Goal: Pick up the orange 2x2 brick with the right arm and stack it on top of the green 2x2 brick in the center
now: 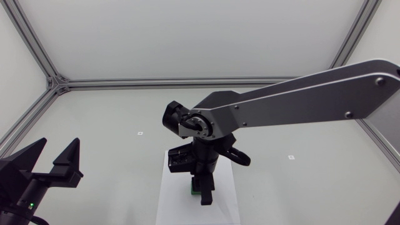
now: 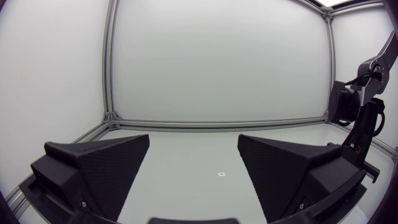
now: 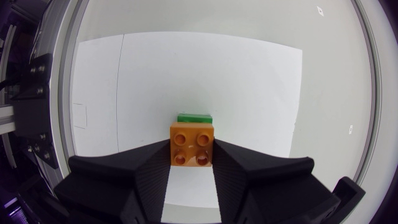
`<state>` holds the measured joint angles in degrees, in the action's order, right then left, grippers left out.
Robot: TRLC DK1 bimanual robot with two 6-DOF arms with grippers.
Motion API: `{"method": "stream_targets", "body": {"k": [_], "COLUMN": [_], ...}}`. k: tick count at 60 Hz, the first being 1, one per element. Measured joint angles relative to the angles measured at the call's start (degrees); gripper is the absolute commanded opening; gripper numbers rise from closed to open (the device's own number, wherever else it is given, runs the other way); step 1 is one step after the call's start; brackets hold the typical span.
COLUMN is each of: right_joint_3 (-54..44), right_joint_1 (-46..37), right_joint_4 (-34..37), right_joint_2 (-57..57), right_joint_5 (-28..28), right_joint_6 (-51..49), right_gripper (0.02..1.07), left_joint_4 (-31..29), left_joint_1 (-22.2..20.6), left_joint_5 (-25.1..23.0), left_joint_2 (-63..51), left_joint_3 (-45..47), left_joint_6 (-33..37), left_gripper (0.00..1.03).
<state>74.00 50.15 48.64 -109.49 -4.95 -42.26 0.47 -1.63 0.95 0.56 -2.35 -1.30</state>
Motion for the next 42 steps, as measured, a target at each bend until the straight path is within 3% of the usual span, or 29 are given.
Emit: {"method": "stream_targets", "body": {"k": [42], "right_joint_3": [0.0], "right_joint_1": [0.0], "right_joint_4": [-0.7], "right_joint_2": [-0.7], "right_joint_5": [-0.4], "right_joint_6": [0.2], "right_gripper": [0.08], "left_joint_4": [0.0], "left_joint_1": [0.0], "left_joint_5": [0.0], "left_joint_2": [0.0], "left_joint_3": [0.0], "left_joint_6": [0.0], "left_gripper": [0.99]}}
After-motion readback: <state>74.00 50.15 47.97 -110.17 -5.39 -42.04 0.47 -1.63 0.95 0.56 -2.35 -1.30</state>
